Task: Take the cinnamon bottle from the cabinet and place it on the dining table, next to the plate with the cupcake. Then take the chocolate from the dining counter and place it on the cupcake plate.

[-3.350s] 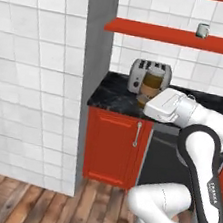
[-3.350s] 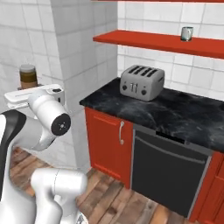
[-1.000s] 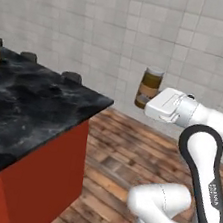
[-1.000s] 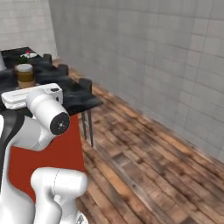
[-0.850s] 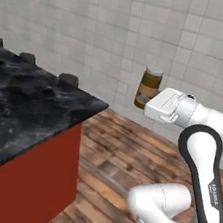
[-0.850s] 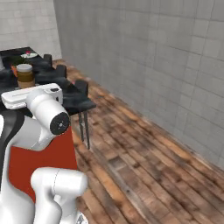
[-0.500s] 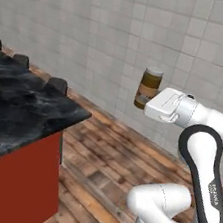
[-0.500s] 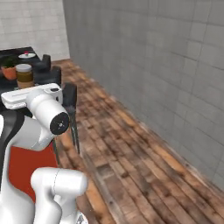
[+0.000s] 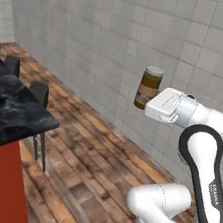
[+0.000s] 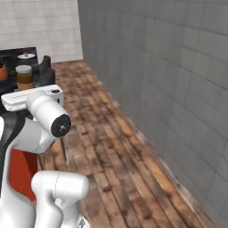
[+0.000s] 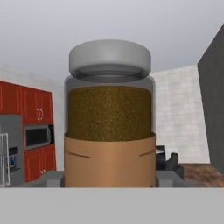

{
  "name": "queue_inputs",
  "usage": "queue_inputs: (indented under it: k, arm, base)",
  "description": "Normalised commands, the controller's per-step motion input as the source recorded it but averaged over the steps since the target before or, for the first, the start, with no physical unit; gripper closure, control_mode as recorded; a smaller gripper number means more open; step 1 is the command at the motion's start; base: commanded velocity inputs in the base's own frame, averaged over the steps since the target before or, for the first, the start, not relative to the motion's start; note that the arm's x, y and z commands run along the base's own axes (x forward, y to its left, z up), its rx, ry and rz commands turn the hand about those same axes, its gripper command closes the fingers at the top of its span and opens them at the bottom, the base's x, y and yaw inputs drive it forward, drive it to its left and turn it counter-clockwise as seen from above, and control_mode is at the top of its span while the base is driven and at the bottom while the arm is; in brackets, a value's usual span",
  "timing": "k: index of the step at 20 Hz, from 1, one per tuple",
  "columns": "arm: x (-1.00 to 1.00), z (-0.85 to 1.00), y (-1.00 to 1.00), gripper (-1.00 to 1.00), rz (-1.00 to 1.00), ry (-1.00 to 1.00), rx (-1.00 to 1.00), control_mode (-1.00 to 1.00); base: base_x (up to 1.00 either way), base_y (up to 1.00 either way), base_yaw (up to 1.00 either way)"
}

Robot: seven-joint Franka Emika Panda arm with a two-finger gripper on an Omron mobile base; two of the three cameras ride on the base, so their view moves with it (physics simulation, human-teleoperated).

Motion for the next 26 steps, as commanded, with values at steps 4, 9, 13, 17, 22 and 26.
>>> queue_inputs:
  k: [4, 9, 13, 17, 22, 26]
  arm:
    - [0.0, 0.0, 0.0, 1.0, 0.0, 0.0, 0.0, 1.0]
    - [0.0, 0.0, 0.0, 1.0, 0.0, 0.0, 0.0, 1.0]
    - [0.0, 0.0, 0.0, 1.0, 0.0, 0.0, 0.0, 1.0]
    - [0.0, 0.0, 0.0, 1.0, 0.0, 0.0, 0.0, 1.0]
    - [0.0, 0.0, 0.0, 1.0, 0.0, 0.0, 0.0, 1.0]
    - [0.0, 0.0, 0.0, 1.0, 0.0, 0.0, 0.0, 1.0]
  base:
    - [0.42, -0.8, 0.25]
    - [0.32, -0.75, 0.25]
    - [0.42, -0.54, 0.24]
    - [0.38, -0.4, 0.21]
    - [0.29, -0.46, 0.21]
    - [0.36, -0.44, 0.21]
